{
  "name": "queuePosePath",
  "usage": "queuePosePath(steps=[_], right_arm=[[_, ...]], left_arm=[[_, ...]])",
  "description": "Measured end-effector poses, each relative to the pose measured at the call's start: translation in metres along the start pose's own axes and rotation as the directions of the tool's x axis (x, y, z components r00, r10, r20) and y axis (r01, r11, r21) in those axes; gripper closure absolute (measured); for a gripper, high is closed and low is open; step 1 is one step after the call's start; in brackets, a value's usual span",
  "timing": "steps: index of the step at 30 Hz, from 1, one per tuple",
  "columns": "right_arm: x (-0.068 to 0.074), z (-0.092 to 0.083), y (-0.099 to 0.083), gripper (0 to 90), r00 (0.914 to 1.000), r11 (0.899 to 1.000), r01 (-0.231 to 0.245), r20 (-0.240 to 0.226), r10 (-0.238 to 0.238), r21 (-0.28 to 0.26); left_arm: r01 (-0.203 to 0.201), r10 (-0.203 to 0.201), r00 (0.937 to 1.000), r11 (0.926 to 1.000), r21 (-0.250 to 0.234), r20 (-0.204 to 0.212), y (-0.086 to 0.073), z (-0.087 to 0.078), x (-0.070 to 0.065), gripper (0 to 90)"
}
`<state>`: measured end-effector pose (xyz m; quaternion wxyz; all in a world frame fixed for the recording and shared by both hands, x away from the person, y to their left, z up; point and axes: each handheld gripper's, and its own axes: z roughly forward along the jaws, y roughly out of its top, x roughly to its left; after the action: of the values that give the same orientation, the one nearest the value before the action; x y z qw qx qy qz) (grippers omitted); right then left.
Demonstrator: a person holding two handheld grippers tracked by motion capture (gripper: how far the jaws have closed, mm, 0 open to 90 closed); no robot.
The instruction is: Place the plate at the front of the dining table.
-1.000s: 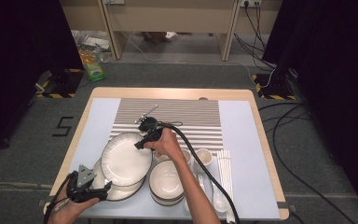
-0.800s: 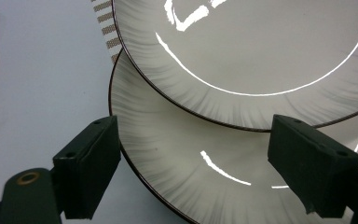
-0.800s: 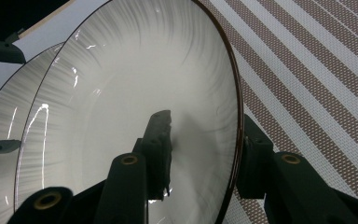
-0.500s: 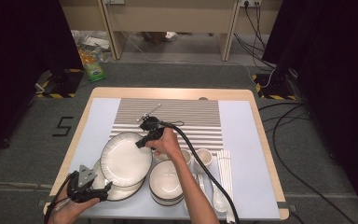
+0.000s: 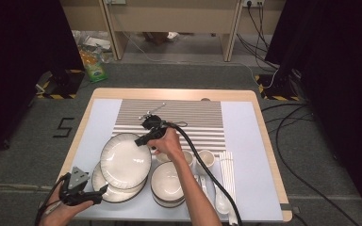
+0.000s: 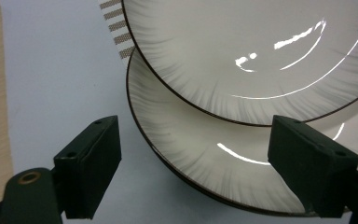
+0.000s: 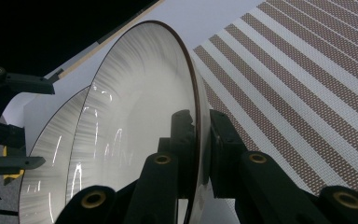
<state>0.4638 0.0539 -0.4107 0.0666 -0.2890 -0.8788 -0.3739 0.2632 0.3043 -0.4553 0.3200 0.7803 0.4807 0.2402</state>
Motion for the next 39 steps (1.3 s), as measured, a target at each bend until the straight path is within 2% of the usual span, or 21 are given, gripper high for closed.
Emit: queuePosePath(steps=[8,11,12,21,24,29,39], right_arm=[[0.000,0.000,0.000,82.3,1.0000,1.000,0.007,-0.005,-0.007,-0.015],[0.000,-0.001,0.000,82.4,1.0000,1.000,0.006,-0.007,-0.006,-0.014],[0.001,-0.001,0.001,82.5,1.0000,1.000,0.004,-0.008,-0.004,-0.015],[0.002,-0.006,0.003,81.7,1.0000,1.000,-0.002,-0.006,0.002,-0.022],[0.002,-0.007,0.005,81.3,0.9999,1.000,-0.015,-0.002,0.015,-0.026],[0.006,-0.009,0.010,80.6,0.9999,0.999,-0.010,-0.003,0.010,-0.031],[0.009,-0.010,0.017,80.3,0.9999,0.999,-0.009,-0.008,0.008,-0.047]], left_arm=[[0.034,-0.034,0.9986,0.9992,0.020,0.040,-0.006,-0.008,0.013,16.7],[0.014,-0.014,0.9999,0.9976,0.067,0.003,-0.009,-0.013,0.016,15.8],[0.021,-0.024,0.9990,0.9972,0.072,0.038,-0.011,-0.017,0.018,15.6],[0.045,-0.052,0.9937,0.9968,0.065,0.100,-0.016,-0.023,0.026,15.7],[0.053,-0.061,0.9931,0.9950,0.085,0.101,-0.019,-0.023,0.030,15.7],[0.062,-0.073,0.9906,0.9937,0.093,0.116,-0.023,-0.021,0.033,15.8],[0.058,-0.073,0.9885,0.9921,0.112,0.133,-0.026,-0.019,0.036,16.0]])
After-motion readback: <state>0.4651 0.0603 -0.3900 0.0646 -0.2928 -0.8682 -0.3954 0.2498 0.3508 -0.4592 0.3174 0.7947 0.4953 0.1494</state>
